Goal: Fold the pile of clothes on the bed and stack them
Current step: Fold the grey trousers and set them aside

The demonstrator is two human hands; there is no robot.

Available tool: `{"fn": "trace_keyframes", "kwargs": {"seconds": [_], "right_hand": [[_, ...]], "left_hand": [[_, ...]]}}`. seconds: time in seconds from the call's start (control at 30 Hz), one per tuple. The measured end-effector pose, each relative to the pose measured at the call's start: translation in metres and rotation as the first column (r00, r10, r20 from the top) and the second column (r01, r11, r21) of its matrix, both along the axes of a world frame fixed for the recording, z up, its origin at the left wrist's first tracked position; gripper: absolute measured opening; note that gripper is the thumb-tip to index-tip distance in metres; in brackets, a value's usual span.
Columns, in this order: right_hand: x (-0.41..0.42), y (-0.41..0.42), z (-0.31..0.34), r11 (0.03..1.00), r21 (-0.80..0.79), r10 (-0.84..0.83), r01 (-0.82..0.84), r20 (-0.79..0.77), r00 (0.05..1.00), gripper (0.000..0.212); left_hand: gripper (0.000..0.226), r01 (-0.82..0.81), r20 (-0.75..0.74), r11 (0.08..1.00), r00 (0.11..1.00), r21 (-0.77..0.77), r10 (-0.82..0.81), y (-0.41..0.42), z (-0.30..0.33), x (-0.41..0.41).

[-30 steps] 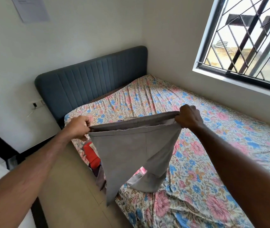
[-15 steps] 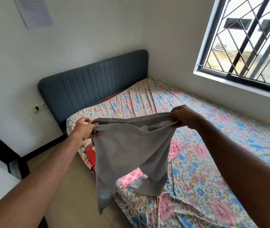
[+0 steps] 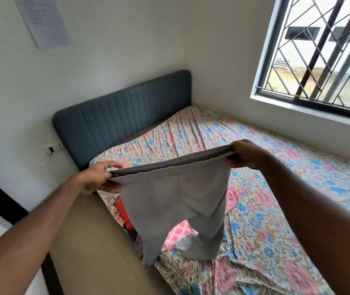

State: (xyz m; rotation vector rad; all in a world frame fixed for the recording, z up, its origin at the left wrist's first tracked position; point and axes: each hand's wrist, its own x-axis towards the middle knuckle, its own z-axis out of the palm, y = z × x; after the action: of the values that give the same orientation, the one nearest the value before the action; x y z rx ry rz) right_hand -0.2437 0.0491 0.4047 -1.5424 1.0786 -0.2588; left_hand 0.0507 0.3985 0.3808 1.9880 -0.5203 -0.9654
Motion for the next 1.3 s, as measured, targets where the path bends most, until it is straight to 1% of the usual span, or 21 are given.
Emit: {"fn": "trace_keyframes", "kwargs": {"seconds": [0.07, 0.1, 0.17, 0.23, 0.3, 0.4, 0.43, 0.5, 0.53, 0.57, 0.6, 0.67, 0.73, 0.8, 0.87, 0.93, 1.0, 1.07, 1.17, 1.23, 1.3], "right_hand": [[0.008, -0.002, 0.003, 0.99, 0.1, -0.118, 0.101, 0.183, 0.976, 0.024], [0.011, -0.003, 0.005, 0.984, 0.149, -0.137, 0.102, 0.253, 0.958, 0.02], [0.015, -0.004, 0.012, 0.987, 0.161, -0.057, 0.001, 0.344, 0.937, 0.014], [0.021, -0.005, 0.018, 0.993, -0.005, 0.113, -0.117, 0.317, 0.942, 0.019], [0.031, -0.001, 0.021, 0.964, -0.223, 0.192, -0.141, 0.227, 0.955, 0.028], [0.046, 0.003, 0.027, 0.884, -0.467, 0.112, -0.014, 0.182, 0.977, 0.022], [0.049, 0.001, 0.031, 0.839, -0.545, 0.096, 0.009, 0.163, 0.982, 0.031], [0.053, -0.006, 0.044, 0.739, -0.673, 0.171, -0.034, 0.138, 0.976, 0.043], [0.055, -0.008, 0.052, 0.71, -0.702, 0.246, -0.062, 0.163, 0.955, 0.042], [0.054, -0.01, 0.059, 0.711, -0.699, 0.312, -0.077, 0.216, 0.925, 0.039], [0.053, -0.01, 0.066, 0.752, -0.654, 0.348, -0.077, 0.295, 0.89, 0.036], [0.051, -0.01, 0.084, 0.829, -0.545, 0.401, -0.123, 0.427, 0.81, 0.025], [0.05, -0.015, 0.095, 0.793, -0.554, 0.528, -0.253, 0.42, 0.738, 0.022], [0.059, -0.023, 0.104, 0.719, -0.586, 0.622, -0.374, 0.303, 0.722, 0.027], [0.079, -0.035, 0.105, 0.653, -0.593, 0.66, -0.471, 0.142, 0.737, 0.032], [0.107, -0.049, 0.095, 0.588, -0.632, 0.636, -0.505, -0.025, 0.772, 0.034], [0.143, -0.062, 0.077, 0.532, -0.708, 0.535, -0.464, -0.143, 0.832, 0.03], [0.179, -0.069, 0.062, 0.529, -0.769, 0.369, -0.36, -0.173, 0.913, 0.025], [0.228, -0.079, 0.055, 0.66, -0.717, 0.299, -0.222, -0.021, 0.954, 0.028], [0.254, -0.09, 0.071, 0.743, -0.66, 0.272, -0.11, 0.147, 0.951, 0.024], [0.276, -0.111, 0.103, 0.797, -0.604, 0.249, 0.005, 0.336, 0.908, 0.018]], "left_hand": [[0.024, -0.045, -0.08, 0.984, 0.996, -0.174, 0.031, 0.002, 0.002, 0.001], [0.026, -0.037, -0.084, 0.973, 0.996, -0.229, 0.018, 0.005, 0.002, 0.003], [0.033, 0.054, 0.022, 0.97, 0.999, -0.238, -0.05, 0.011, 0.007, 0.008], [0.035, 0.138, 0.298, 0.98, 0.95, -0.14, -0.091, 0.015, 0.008, 0.013], [0.026, 0.067, 0.545, 0.99, 0.838, -0.124, 0.011, 0.01, 0.007, 0.018], [0.038, -0.048, 0.631, 0.975, 0.755, -0.219, 0.179, 0.005, 0.013, 0.031], [0.037, -0.042, 0.668, 0.975, 0.722, -0.217, 0.18, 0.004, 0.018, 0.036], [0.023, -0.017, 0.757, 0.978, 0.631, -0.208, 0.172, 0.007, 0.034, 0.052], [0.016, 0.005, 0.75, 0.973, 0.638, -0.231, 0.175, 0.01, 0.046, 0.058], [0.016, 0.047, 0.698, 0.961, 0.697, -0.272, 0.164, 0.014, 0.059, 0.061], [0.018, 0.103, 0.626, 0.939, 0.768, -0.328, 0.135, 0.019, 0.071, 0.063], [0.014, 0.163, 0.518, 0.881, 0.849, -0.444, 0.104, 0.027, 0.095, 0.069], [0.016, 0.171, 0.467, 0.863, 0.88, -0.475, 0.082, 0.033, 0.115, 0.076], [0.013, 0.185, 0.481, 0.898, 0.876, -0.398, 0.033, 0.034, 0.129, 0.089], [0.028, 0.209, 0.597, 0.959, 0.8, -0.192, -0.055, 0.027, 0.132, 0.105], [0.034, 0.166, 0.698, 0.986, 0.708, -0.012, -0.111, 0.012, 0.121, 0.124], [0.03, 0.099, 0.771, 0.994, 0.63, 0.042, -0.095, -0.004, 0.103, 0.147], [0.022, 0.026, 0.815, 0.995, 0.571, 0.096, -0.094, -0.019, 0.089, 0.17], [0.017, -0.099, 0.895, 0.981, 0.434, 0.166, -0.108, -0.04, 0.09, 0.19], [0.016, -0.165, 0.941, 0.982, 0.336, 0.088, -0.028, -0.052, 0.115, 0.201], [0.018, -0.183, 0.971, 0.983, 0.228, -0.029, 0.071, -0.063, 0.159, 0.214]]}}
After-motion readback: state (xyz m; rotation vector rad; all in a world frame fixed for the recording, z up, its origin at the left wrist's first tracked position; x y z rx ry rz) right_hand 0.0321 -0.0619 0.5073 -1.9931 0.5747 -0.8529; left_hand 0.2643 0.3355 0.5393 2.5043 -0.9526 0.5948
